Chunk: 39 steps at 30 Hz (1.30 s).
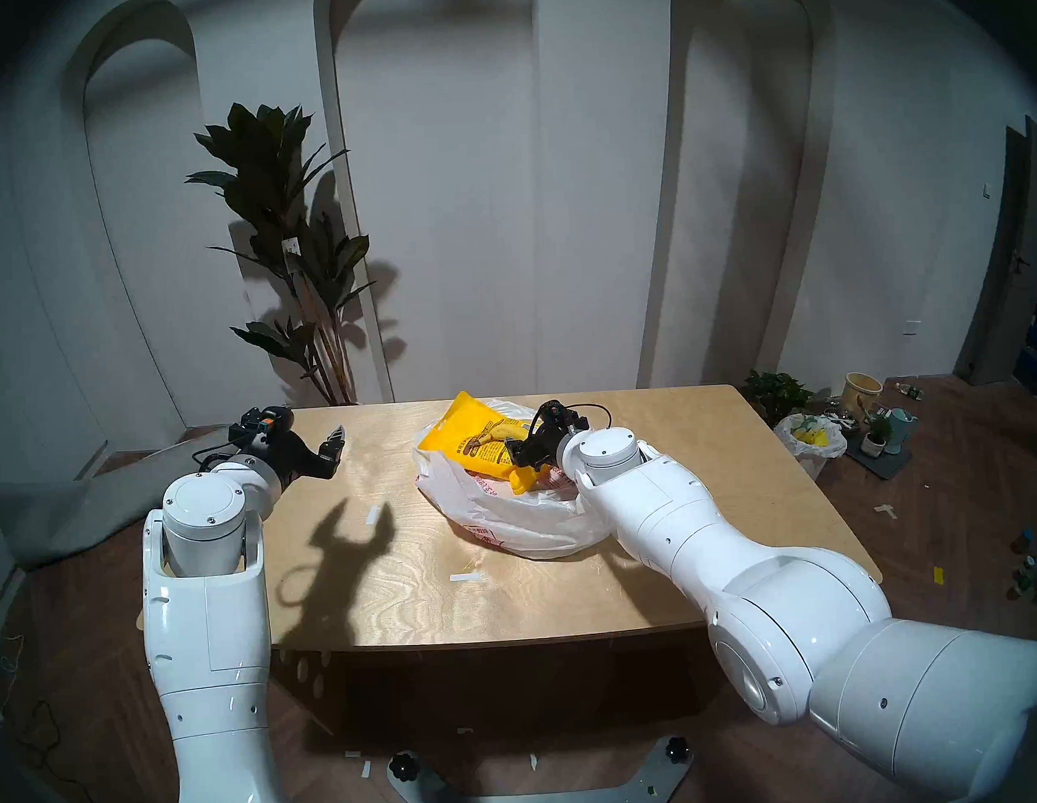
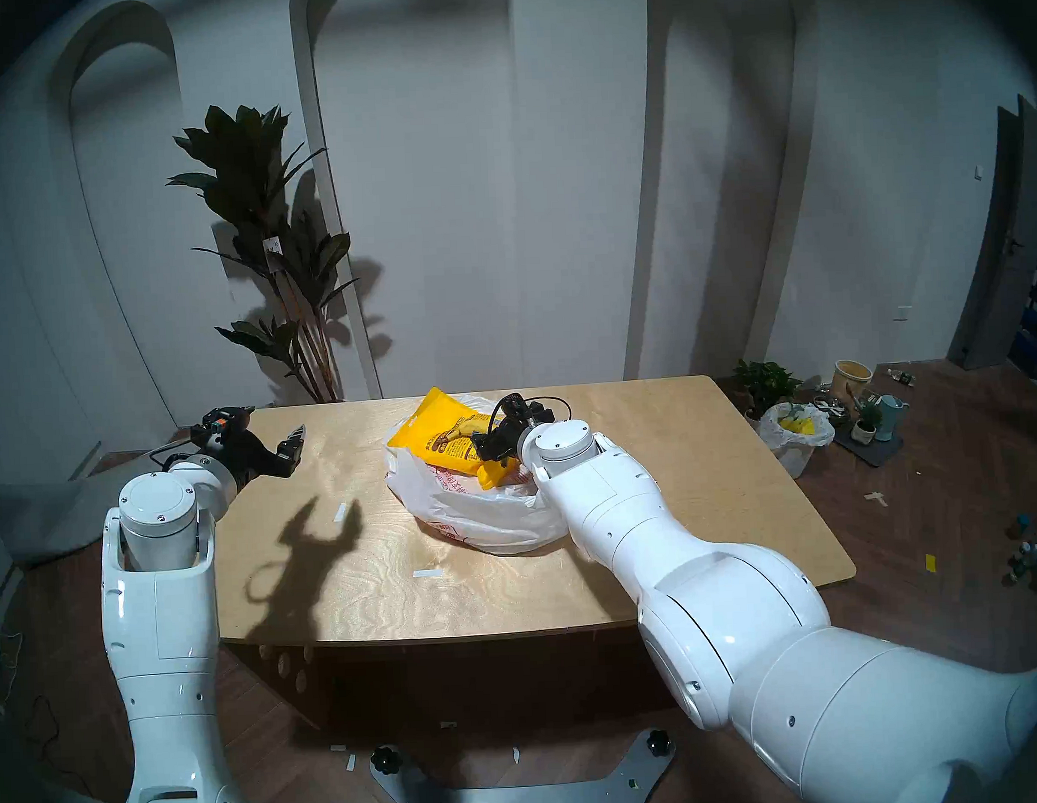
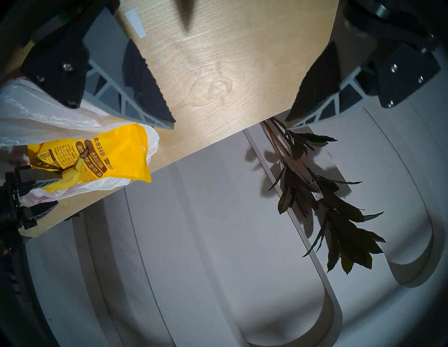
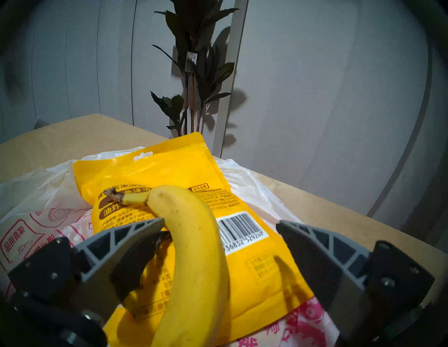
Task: Bag the groceries: heavy items first, fragile items on top
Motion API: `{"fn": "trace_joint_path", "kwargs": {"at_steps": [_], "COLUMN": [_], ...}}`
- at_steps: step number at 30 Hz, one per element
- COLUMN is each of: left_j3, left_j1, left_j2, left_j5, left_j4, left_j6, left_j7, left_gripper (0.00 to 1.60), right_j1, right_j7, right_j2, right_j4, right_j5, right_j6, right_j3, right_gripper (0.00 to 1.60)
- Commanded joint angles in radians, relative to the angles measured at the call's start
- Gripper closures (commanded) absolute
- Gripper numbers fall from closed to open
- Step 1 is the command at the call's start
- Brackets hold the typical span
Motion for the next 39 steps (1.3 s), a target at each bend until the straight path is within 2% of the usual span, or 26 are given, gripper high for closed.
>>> {"fn": "trace_joint_path", "kwargs": {"at_steps": [1, 9, 12, 15, 17, 19, 22, 24, 30, 39], "left_j3": [0.007, 0.017, 0.026, 0.029, 0.036, 0.038, 0.04, 0.039, 0.03, 0.024], "left_j1": [-0.024, -0.036, -0.043, -0.045, -0.047, -0.047, -0.051, -0.053, -0.072, -0.079], "left_j2": [0.005, 0.009, 0.012, 0.012, 0.013, 0.013, 0.018, 0.019, 0.028, 0.025], "left_j5": [-0.002, -0.006, -0.009, -0.01, -0.012, -0.012, -0.013, -0.014, -0.021, -0.035], "left_j4": [-0.019, -0.025, -0.029, -0.029, -0.028, -0.027, -0.023, -0.024, -0.028, -0.03], "left_j6": [-0.008, -0.012, -0.014, -0.016, -0.017, -0.018, -0.02, -0.02, -0.025, -0.03], "left_j7": [0.001, 0.001, 0.002, 0.002, 0.001, 0.002, 0.004, 0.006, 0.015, 0.023], "left_gripper": [0.0, 0.0, 0.0, 0.0, 0.0, 0.0, 0.0, 0.0, 0.0, 0.0], "right_j1": [0.061, 0.109, 0.154, 0.162, 0.194, 0.199, 0.236, 0.231, 0.176, 0.067], "right_j7": [0.019, 0.033, 0.033, 0.03, 0.019, 0.016, -0.008, -0.013, -0.052, -0.077], "right_j2": [0.013, 0.043, 0.068, 0.084, 0.121, 0.132, 0.184, 0.194, 0.251, 0.272], "right_j4": [-0.084, -0.148, -0.204, -0.219, -0.264, -0.273, -0.33, -0.337, -0.406, -0.45], "right_j5": [0.003, 0.001, 0.002, 0.006, 0.012, 0.015, 0.039, 0.043, 0.076, 0.109], "right_j6": [-0.021, -0.032, -0.052, -0.057, -0.08, -0.085, -0.11, -0.112, -0.13, -0.121], "right_j3": [0.01, 0.029, 0.054, 0.072, 0.114, 0.128, 0.202, 0.214, 0.314, 0.397], "right_gripper": [0.0, 0.0, 0.0, 0.0, 0.0, 0.0, 0.0, 0.0, 0.0, 0.0]}}
